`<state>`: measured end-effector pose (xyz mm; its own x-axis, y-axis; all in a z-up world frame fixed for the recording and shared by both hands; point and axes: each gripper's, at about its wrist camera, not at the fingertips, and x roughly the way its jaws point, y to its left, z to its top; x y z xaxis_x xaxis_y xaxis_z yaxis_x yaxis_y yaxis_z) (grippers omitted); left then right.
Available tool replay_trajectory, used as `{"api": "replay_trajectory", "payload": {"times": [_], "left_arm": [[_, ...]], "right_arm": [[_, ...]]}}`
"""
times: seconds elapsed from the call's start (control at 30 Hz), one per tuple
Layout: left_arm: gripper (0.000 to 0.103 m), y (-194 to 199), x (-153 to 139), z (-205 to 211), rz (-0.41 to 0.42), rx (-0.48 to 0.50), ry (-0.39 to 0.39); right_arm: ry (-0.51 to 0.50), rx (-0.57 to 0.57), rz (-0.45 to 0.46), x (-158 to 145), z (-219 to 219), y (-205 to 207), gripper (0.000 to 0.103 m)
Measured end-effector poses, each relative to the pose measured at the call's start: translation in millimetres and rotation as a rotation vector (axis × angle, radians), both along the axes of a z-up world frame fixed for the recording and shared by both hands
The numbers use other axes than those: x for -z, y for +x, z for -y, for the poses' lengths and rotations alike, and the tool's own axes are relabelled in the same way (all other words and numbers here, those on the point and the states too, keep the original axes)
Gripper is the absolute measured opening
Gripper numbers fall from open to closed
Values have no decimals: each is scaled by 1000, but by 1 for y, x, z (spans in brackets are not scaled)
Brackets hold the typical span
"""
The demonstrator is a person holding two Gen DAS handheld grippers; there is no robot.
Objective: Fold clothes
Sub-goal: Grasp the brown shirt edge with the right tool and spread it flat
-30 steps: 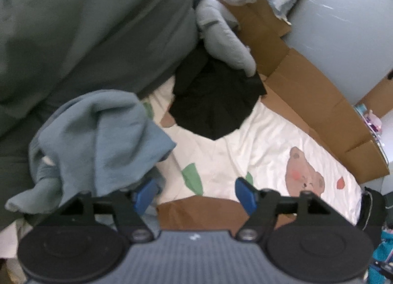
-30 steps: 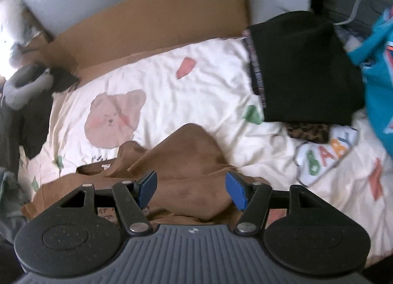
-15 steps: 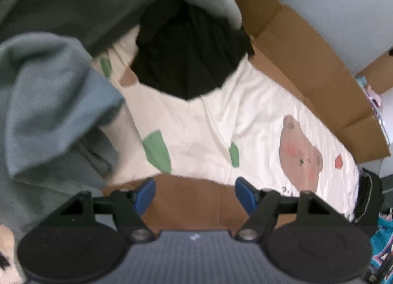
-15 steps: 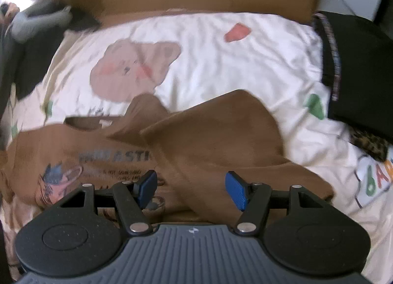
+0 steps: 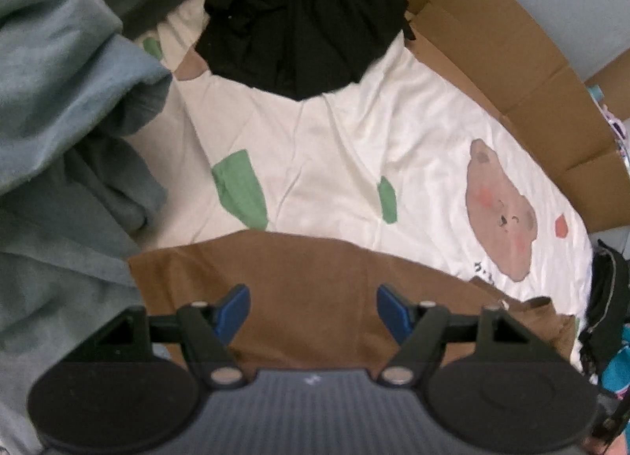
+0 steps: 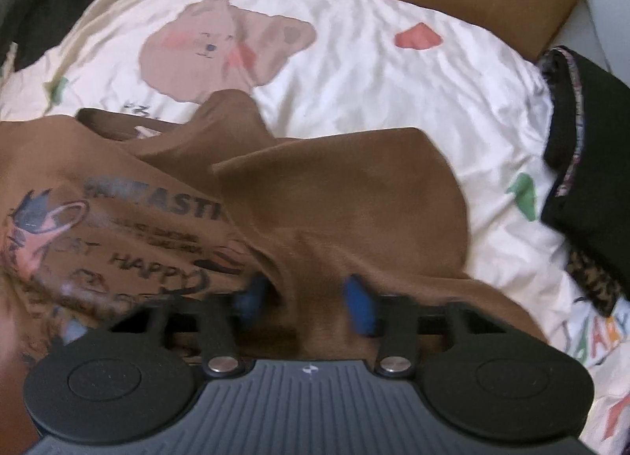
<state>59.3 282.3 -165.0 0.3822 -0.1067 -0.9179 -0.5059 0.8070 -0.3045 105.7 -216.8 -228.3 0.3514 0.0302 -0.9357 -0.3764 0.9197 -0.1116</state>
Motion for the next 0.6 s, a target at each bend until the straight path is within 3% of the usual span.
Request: {"api": "replay_trajectory", "payload": {"times": [0.1,0.27,0.5,0.6], "left_arm": [[74,0,2,0,0,-1,0],[74,4,6,5,0,2,1],[74,17,9,22,8,22,0],[74,22,9,30,-1,60,20]], "right_arm": [[3,21,15,-10,14,3,8],[-3,84,57,-32,50,2,6],[-51,317,59,-45,132,4,2],[-40,469,67,-51,164,6,1]]}}
